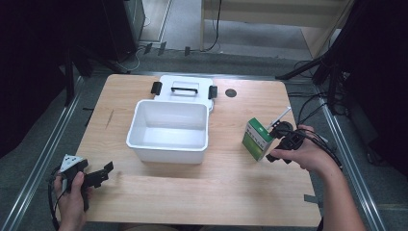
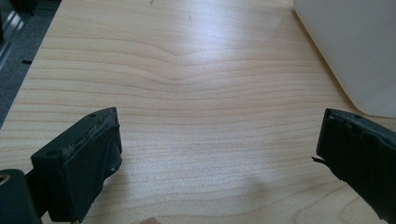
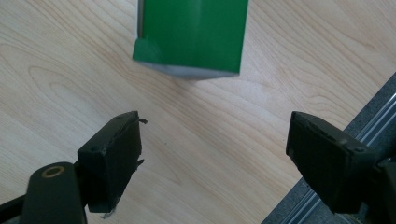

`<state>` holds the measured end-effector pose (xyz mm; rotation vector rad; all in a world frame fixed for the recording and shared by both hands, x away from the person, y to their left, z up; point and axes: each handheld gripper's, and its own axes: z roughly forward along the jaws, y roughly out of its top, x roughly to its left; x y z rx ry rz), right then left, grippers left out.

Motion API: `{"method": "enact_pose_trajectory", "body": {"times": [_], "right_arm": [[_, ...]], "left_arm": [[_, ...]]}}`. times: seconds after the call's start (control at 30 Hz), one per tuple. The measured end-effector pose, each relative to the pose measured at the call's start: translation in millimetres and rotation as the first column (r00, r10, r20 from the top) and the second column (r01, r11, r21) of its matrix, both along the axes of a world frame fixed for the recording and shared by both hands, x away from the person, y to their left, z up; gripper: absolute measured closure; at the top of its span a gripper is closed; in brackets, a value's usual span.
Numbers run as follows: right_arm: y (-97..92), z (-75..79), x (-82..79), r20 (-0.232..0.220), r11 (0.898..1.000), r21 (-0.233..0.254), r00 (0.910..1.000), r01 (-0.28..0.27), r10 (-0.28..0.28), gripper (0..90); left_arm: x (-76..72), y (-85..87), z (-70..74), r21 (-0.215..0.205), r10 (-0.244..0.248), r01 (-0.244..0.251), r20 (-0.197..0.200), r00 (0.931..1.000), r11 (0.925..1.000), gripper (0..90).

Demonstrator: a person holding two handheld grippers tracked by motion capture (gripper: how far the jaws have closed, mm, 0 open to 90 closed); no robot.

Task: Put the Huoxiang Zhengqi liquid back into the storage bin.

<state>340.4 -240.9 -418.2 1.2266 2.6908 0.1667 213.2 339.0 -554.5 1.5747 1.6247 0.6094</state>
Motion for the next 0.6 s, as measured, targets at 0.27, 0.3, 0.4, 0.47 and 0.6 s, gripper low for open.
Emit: {"method": "enact_pose_trajectory", "body": {"times": [0.27, 0.3, 0.4, 0.47, 0.6], "right_arm": [[9.7, 6.8, 8.8, 0.001, 1.0, 0.019, 1.0, 0.003, -0.003, 19.5], [11.0, 7.0, 10.3, 0.002, 1.0, 0.017, 1.0, -0.005, 0.005, 19.5], [15.5, 7.3, 13.0, -0.001, 1.0, 0.021, 1.0, -0.008, 0.008, 19.9], [17.3, 7.2, 14.3, -0.003, 1.0, 0.021, 0.9998, -0.017, 0.017, 20.0], [23.9, 7.0, 18.8, -0.01, 1.0, 0.019, 0.9998, -0.016, 0.016, 21.5]], "left_arm": [[0.0, 0.2, -0.1, -0.003, 0.001, -0.001, 0.001, 1.0, 1.0, 1.0], [0.0, 0.3, -0.1, -0.002, 0.001, -0.001, 0.001, 1.0, 1.0, 1.0], [0.0, 0.1, 0.0, -0.001, -0.001, 0.001, -0.001, 1.0, 1.0, 1.0], [0.1, 0.2, -0.1, -0.003, 0.0, 0.0, 0.0, 1.0, 1.0, 1.0], [0.0, 0.4, -0.1, -0.003, -0.002, 0.002, -0.002, 1.0, 1.0, 1.0]]}}
